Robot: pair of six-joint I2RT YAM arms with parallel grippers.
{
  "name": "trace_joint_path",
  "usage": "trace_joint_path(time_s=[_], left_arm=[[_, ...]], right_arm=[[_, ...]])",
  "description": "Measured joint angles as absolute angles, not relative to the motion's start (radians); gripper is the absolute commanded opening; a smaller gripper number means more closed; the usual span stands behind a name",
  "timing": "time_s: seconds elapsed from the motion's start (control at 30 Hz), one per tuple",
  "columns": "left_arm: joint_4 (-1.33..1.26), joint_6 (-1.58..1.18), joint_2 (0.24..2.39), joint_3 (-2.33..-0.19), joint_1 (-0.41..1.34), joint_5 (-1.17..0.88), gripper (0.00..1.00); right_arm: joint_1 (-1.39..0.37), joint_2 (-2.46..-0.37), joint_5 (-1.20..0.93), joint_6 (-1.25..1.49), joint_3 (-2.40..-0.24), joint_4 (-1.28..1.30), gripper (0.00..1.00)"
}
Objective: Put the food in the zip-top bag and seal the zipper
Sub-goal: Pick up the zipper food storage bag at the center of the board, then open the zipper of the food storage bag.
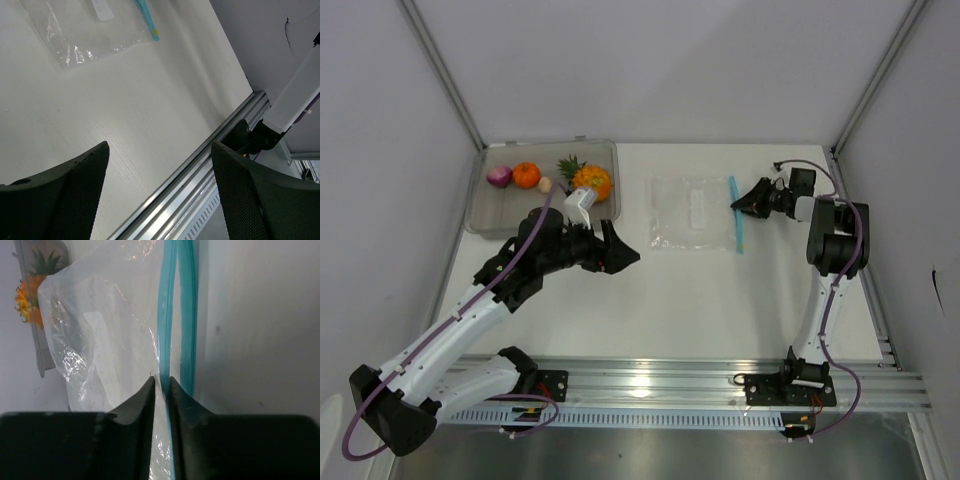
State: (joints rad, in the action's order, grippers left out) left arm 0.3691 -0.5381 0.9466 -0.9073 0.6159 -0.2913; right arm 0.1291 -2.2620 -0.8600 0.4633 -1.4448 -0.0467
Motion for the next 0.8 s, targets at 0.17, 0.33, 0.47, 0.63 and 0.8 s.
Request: trace_joint_path(time_s=[0.17, 0.33, 0.47, 0.63, 0.8], left_arm=[[0.371, -0.537, 0.948, -0.908, 0.618, -0.291, 0.8], [0.389, -0.531, 0.991, -0.943, 0.645, -0.281, 0.76], [0.397, -0.531, 1.043, -0.979, 0.675, -0.265, 0.73], [0.43, -0.53, 1.128, -1.082, 0.723, -0.229, 0.7], [0.435, -0.53, 1.158, -1.136, 0.787, -0.171, 0.7]], right_arm=[[0.066, -2.274, -0.903, 0.502, -1.445, -0.099, 0.0], [-0.012, -2.227, -0.873, 0.501, -1.425, -0.079, 0.0], [-0.086, -2.08, -0.776, 0.501, -1.396, 0.02, 0.0], [-0.233, -1.84, -0.577, 0.497, -1.396, 0.156, 0.0], [-0.414, -1.641, -0.339, 0.543, -1.394, 0.27, 0.0]])
